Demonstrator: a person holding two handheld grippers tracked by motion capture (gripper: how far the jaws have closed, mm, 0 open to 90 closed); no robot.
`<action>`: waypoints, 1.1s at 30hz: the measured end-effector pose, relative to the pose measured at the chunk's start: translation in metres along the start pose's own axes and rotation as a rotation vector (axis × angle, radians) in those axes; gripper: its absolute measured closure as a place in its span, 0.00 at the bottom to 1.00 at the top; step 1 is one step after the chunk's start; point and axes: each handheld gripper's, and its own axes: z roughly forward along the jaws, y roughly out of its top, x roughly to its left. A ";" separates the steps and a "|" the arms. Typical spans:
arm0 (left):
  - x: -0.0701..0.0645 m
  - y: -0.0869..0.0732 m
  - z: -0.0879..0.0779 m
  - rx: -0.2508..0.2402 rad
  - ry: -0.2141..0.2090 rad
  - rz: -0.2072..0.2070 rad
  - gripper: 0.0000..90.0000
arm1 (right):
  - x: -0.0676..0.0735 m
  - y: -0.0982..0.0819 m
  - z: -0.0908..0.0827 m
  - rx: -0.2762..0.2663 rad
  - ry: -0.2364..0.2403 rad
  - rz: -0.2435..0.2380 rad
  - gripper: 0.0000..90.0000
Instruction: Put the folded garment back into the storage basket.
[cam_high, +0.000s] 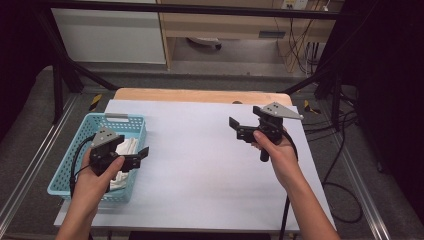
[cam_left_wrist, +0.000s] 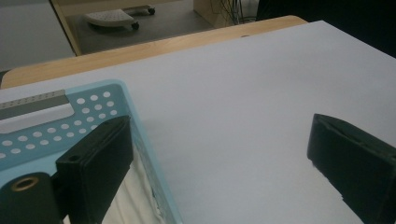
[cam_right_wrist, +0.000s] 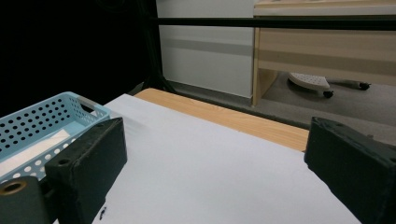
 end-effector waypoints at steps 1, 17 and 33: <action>0.000 0.000 0.000 -0.001 0.001 -0.001 0.08 | -0.002 0.000 -0.001 0.004 -0.002 0.002 0.07; 0.001 -0.001 -0.005 -0.008 -0.003 -0.002 0.07 | -0.029 -0.008 -0.028 -0.022 -0.062 0.002 0.04; 0.003 -0.004 -0.009 -0.006 0.002 -0.009 0.07 | -0.061 -0.031 -0.062 -0.051 -0.125 0.053 0.05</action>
